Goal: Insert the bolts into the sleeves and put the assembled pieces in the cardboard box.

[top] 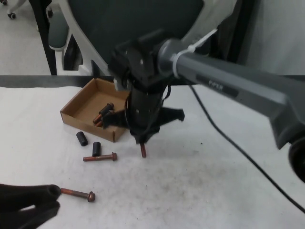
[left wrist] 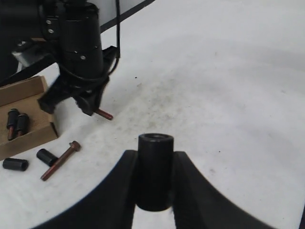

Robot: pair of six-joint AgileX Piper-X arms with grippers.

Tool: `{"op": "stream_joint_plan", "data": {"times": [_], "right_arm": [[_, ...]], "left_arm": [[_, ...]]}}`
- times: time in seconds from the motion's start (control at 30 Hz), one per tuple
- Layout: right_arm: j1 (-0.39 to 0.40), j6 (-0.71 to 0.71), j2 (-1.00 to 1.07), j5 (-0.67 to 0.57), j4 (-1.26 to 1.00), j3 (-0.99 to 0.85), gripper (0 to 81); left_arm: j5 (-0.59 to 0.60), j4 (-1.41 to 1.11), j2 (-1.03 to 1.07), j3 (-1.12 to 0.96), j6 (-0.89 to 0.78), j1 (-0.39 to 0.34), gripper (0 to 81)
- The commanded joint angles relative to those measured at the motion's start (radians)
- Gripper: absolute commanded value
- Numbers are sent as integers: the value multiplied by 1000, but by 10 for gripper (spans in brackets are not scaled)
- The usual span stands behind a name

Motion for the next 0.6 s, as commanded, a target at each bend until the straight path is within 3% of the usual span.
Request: {"op": "stream_joint_plan", "data": {"times": [0.0, 0.3, 0.57], "right_arm": [[-2, -35, -63, 15, -17, -3, 3], [-2, -55, -181, 29, -92, 154, 3], [13, -27, -476, 20, -468, 626, 3]], "left_arm": [[35, -73, -5, 41, -39, -1, 8], [50, -82, -5, 58, -57, -1, 8], [107, -139, 19, 93, -57, -1, 8]]}}
